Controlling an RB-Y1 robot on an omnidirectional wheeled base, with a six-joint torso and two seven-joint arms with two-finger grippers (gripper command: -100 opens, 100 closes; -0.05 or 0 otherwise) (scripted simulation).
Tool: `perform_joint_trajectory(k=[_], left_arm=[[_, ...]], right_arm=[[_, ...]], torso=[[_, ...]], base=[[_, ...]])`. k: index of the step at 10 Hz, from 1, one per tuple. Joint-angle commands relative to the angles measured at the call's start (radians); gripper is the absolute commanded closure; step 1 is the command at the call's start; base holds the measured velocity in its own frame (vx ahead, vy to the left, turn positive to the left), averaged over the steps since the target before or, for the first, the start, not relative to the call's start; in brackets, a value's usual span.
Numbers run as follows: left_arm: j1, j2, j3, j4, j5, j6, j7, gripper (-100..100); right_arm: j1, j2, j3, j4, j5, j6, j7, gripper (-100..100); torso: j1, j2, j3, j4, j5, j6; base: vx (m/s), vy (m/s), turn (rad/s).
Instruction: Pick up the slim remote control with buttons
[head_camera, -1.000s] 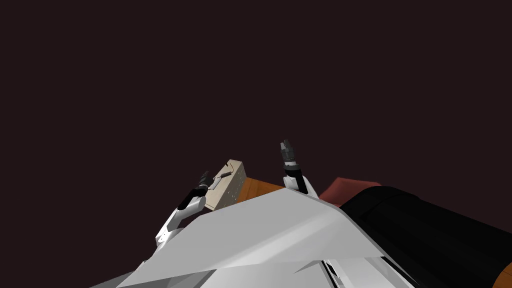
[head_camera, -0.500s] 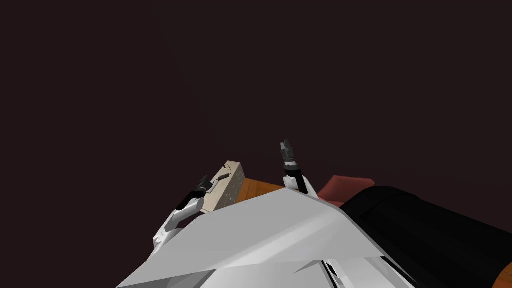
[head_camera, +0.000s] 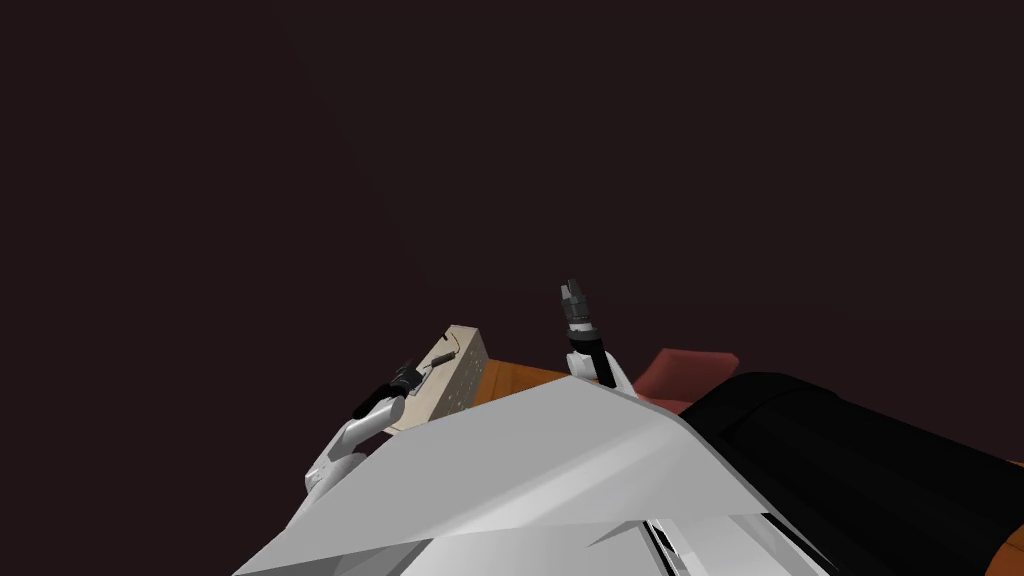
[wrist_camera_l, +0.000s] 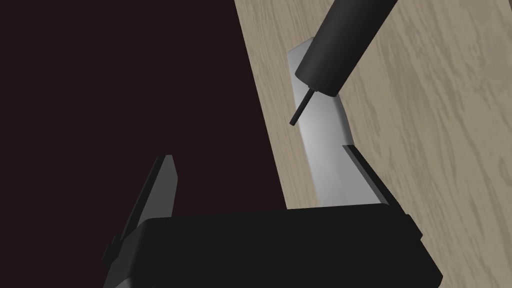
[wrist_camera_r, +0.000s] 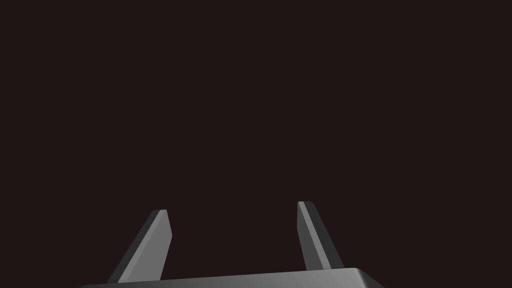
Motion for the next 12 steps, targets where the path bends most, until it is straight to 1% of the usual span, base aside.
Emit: perform_joint_trajectory(k=[1,2,3,4,5,6,7,8,9,10,11,12], left_arm=[[-0.029,0.021,0.002,0.050,0.030,0.044,0.022,-100],[-0.029,0.021,0.002,0.079,0.030,0.044,0.022,-100],[-0.052,0.034,0.006,0.119,0.051,0.084,0.038,-100],[-0.052,0.034,0.006,0.156,0.051,0.084,0.038,-100],[-0.075,0.046,0.011,0.187,0.073,0.116,0.053,-100],[-0.075,0.046,0.011,0.211,0.073,0.124,0.053,-100],[-0.075,0.046,0.011,0.221,0.073,0.124,0.053,-100],[-0.098,0.058,0.015,0.249,0.094,0.164,0.067,-100],[-0.098,0.058,0.015,0.275,0.094,0.164,0.067,-100],[-0.121,0.069,0.019,0.309,0.116,0.203,0.080,-100],[-0.121,0.069,0.019,0.342,0.116,0.203,0.080,-100],[-0.143,0.080,0.023,0.383,0.138,0.243,0.092,-100]], right_arm=[[0.000,0.000,0.000,0.000,0.000,0.000,0.000,0],[0.000,0.000,0.000,0.000,0.000,0.000,0.000,0],[0.000,0.000,0.000,0.000,0.000,0.000,0.000,0],[0.000,0.000,0.000,0.000,0.000,0.000,0.000,0],[0.000,0.000,0.000,0.000,0.000,0.000,0.000,0],[0.000,0.000,0.000,0.000,0.000,0.000,0.000,0],[0.000,0.000,0.000,0.000,0.000,0.000,0.000,0],[0.000,0.000,0.000,0.000,0.000,0.000,0.000,0],[0.000,0.000,0.000,0.000,0.000,0.000,0.000,0],[0.000,0.000,0.000,0.000,0.000,0.000,0.000,0],[0.000,0.000,0.000,0.000,0.000,0.000,0.000,0],[0.000,0.000,0.000,0.000,0.000,0.000,0.000,0]], torso=[[0.000,0.000,0.000,0.000,0.000,0.000],[0.000,0.000,0.000,0.000,0.000,0.001],[0.000,-0.001,0.000,0.000,0.000,0.000],[0.000,-0.001,-0.001,0.000,0.000,0.000],[0.000,-0.001,0.000,0.000,0.000,0.000],[0.000,-0.001,0.000,0.000,0.000,0.001],[0.000,0.000,0.000,0.000,0.000,0.000],[0.000,0.001,0.001,0.000,0.000,0.000],[0.000,0.001,0.000,0.000,0.000,0.001],[0.001,0.000,0.000,0.000,0.000,0.000],[0.000,0.000,0.000,0.000,0.000,0.000],[0.001,0.000,0.000,0.000,0.000,0.000]], base=[[0.050,-0.008,-0.107],[0.062,-0.001,-0.017],[0.064,-0.007,-0.087],[0.058,-0.004,-0.049],[0.055,-0.007,-0.085],[0.049,-0.003,-0.051],[0.026,0.003,0.007],[0.037,0.005,-0.104],[0.041,0.011,-0.060],[0.047,0.004,-0.100],[0.040,0.009,-0.056],[0.048,0.014,-0.101]])
